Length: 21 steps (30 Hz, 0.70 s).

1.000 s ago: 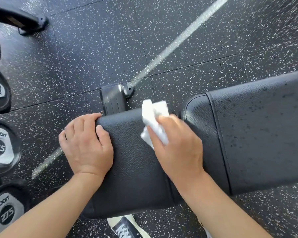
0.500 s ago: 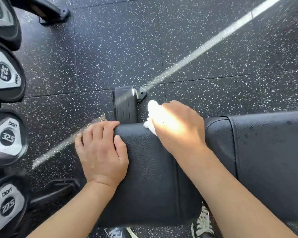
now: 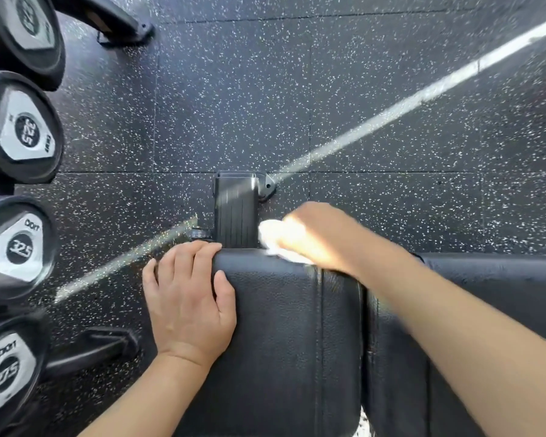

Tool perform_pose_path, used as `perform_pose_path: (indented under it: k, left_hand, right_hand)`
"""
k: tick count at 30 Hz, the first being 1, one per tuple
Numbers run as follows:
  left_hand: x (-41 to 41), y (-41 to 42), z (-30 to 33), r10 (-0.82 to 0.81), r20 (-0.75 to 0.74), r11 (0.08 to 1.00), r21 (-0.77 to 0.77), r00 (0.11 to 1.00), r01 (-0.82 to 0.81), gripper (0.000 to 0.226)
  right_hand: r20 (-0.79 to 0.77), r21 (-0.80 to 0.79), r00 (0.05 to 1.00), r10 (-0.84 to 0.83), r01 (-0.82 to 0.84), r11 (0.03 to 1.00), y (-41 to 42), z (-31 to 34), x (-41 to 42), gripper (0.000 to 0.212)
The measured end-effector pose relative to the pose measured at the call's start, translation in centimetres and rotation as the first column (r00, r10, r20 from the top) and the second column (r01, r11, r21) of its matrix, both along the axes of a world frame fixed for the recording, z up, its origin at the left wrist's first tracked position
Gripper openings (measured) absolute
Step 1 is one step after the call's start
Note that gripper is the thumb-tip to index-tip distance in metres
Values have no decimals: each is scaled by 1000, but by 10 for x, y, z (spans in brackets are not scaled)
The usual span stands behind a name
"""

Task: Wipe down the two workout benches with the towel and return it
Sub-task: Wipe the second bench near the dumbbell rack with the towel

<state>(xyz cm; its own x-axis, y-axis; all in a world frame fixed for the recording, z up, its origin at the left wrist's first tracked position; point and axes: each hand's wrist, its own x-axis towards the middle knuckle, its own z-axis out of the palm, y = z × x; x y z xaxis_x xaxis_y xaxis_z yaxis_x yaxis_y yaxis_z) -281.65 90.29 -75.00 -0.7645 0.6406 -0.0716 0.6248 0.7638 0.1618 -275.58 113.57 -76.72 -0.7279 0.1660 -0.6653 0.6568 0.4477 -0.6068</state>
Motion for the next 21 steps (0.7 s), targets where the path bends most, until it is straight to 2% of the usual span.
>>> perform_pose_path:
  k: [2,4,9,14,18,21]
  left_hand:
    - [1,0,-1,8,1,1000,8,1000,-8,43]
    - [1,0,-1,14,-3,1000,9,1000,-14,43]
    - [1,-1,-1,16,10,1000,3,1000,-16,43]
    - [1,2,0,60,17,998,7,998,-60,46]
    - [2,2,2,31,11,1000,2,999,-31,43]
    - [2,2,1,26,10,1000,10,1000,-26,42]
  right_hand:
    - [24,-29,999,-40,41,999,30,5,38,50]
    - [6,10,998,-63,63,998,36,9,51,50]
    - [-76,112,995,60,-52,992,-24,-6,-23,52]
    - [-106,-58,993,-43,37,998,-62,-16,-75,43]
    - [-99,-77,995,3,-10,997,-41,2,-41,48]
    - [-93,-27,995,22,-24,999,-6,12,2,51]
